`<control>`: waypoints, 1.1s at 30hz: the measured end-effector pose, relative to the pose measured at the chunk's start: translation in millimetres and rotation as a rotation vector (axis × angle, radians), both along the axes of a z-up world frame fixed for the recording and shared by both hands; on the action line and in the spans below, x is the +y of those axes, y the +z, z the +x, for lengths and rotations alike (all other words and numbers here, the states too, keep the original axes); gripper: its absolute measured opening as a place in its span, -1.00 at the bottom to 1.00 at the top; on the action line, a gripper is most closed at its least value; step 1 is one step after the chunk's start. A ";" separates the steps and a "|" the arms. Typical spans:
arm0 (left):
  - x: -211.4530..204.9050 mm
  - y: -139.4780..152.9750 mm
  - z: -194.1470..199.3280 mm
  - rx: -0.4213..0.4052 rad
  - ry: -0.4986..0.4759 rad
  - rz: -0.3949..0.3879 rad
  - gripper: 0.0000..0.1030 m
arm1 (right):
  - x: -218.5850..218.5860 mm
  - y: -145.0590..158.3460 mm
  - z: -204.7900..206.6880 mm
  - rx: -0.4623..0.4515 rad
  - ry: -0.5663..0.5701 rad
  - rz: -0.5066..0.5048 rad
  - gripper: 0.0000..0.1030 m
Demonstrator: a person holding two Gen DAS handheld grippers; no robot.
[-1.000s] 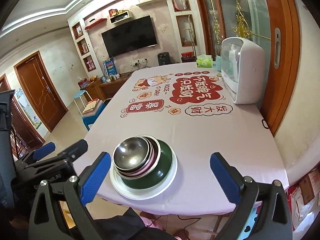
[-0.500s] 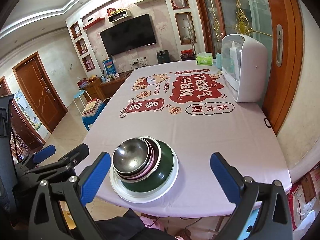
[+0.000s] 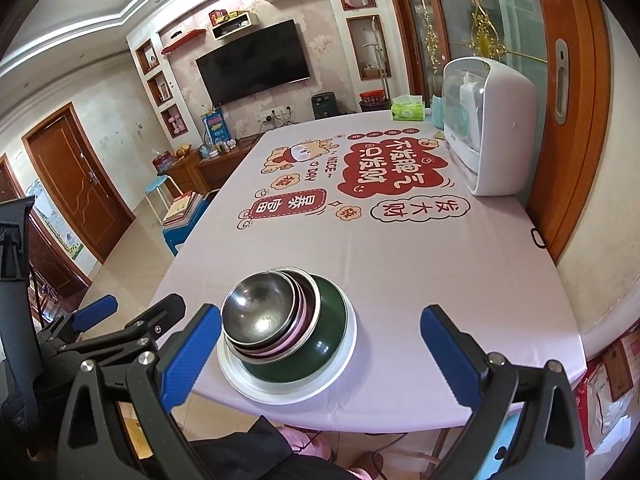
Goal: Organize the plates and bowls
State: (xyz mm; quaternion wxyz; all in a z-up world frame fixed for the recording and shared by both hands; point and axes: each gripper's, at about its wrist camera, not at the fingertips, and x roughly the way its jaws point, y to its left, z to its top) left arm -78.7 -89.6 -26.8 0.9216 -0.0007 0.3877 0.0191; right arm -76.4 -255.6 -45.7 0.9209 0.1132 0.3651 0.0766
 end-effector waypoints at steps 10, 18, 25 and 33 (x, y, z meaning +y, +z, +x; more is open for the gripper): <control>-0.4 -2.0 -1.3 0.007 0.003 0.001 0.98 | -2.4 -3.2 3.0 0.024 -0.001 0.003 0.95; -0.3 -2.3 -1.4 0.007 0.001 0.002 0.98 | -1.8 -4.4 2.3 0.029 -0.002 0.001 0.95; -1.4 -3.2 -1.6 0.008 0.000 0.001 0.98 | -2.9 -5.8 2.4 0.034 -0.003 0.002 0.95; -3.6 -6.0 -1.5 0.014 -0.006 0.004 0.98 | -3.2 -5.8 2.3 0.034 -0.003 0.003 0.95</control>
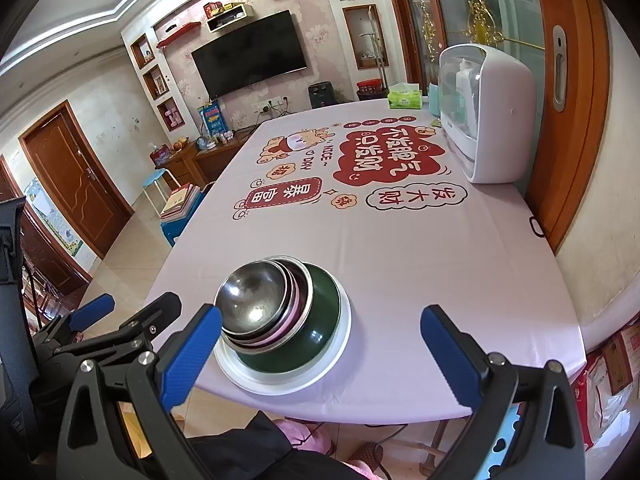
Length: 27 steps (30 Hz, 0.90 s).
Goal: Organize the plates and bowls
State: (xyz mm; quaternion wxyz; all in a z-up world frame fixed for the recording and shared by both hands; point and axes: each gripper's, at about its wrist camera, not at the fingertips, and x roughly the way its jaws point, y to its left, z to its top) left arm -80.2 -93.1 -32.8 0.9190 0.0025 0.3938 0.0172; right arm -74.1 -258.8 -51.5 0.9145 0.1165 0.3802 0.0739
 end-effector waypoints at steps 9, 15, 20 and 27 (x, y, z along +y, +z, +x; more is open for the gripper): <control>-4.4 -0.5 -0.3 -0.005 -0.005 0.005 0.98 | -0.6 -0.2 -0.1 0.001 0.000 0.003 0.95; -5.2 0.5 -0.4 -0.004 -0.007 0.005 0.98 | -1.0 -0.1 -0.1 0.001 0.000 0.002 0.95; -7.3 0.7 -0.7 -0.005 -0.011 0.006 0.98 | -1.6 0.0 0.2 0.001 0.000 0.003 0.95; -10.7 1.1 -3.2 -0.006 -0.014 0.006 0.98 | -2.5 0.3 0.4 0.002 0.000 0.004 0.95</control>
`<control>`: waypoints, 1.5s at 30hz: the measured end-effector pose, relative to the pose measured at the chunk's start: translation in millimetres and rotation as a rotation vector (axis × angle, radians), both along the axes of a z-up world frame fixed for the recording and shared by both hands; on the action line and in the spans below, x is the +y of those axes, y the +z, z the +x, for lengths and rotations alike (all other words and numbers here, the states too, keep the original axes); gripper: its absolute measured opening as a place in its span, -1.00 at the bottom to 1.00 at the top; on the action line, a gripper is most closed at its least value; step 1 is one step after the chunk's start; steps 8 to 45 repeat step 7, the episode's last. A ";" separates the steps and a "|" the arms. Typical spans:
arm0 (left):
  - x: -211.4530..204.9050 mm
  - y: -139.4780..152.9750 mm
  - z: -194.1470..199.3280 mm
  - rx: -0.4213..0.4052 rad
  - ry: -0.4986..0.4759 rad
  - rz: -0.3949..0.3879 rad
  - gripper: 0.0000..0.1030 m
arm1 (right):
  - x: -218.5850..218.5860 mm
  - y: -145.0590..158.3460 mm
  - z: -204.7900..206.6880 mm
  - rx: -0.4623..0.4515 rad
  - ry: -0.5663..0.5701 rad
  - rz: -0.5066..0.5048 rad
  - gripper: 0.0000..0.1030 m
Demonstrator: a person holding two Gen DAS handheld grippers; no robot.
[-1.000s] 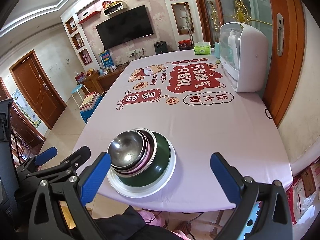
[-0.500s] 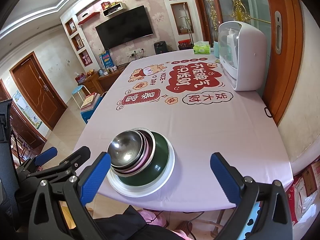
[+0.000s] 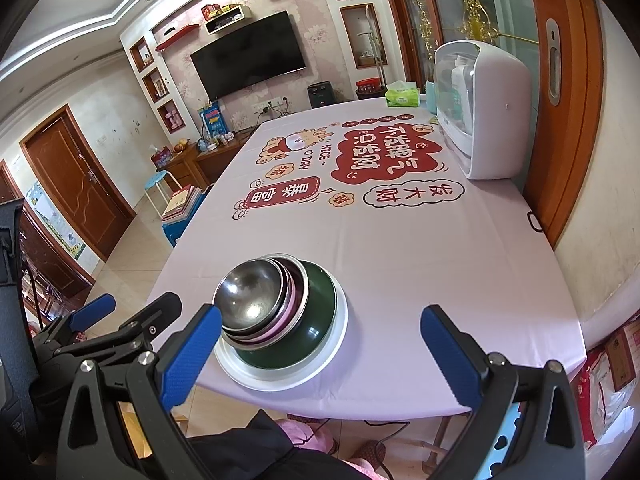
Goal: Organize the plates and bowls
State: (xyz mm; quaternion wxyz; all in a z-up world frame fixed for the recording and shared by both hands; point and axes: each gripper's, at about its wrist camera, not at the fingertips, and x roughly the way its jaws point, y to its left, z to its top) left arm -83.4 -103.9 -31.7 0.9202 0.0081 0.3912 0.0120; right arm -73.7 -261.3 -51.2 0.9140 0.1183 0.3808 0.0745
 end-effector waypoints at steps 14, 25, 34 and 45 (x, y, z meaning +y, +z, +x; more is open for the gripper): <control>-0.2 0.3 -0.2 -0.001 0.000 0.001 0.98 | -0.8 -0.1 0.0 -0.001 0.000 0.001 0.95; -0.2 0.3 -0.2 -0.001 0.000 0.001 0.98 | -0.8 -0.1 0.0 -0.001 0.000 0.001 0.95; -0.2 0.3 -0.2 -0.001 0.000 0.001 0.98 | -0.8 -0.1 0.0 -0.001 0.000 0.001 0.95; -0.2 0.3 -0.2 -0.001 0.000 0.001 0.98 | -0.8 -0.1 0.0 -0.001 0.000 0.001 0.95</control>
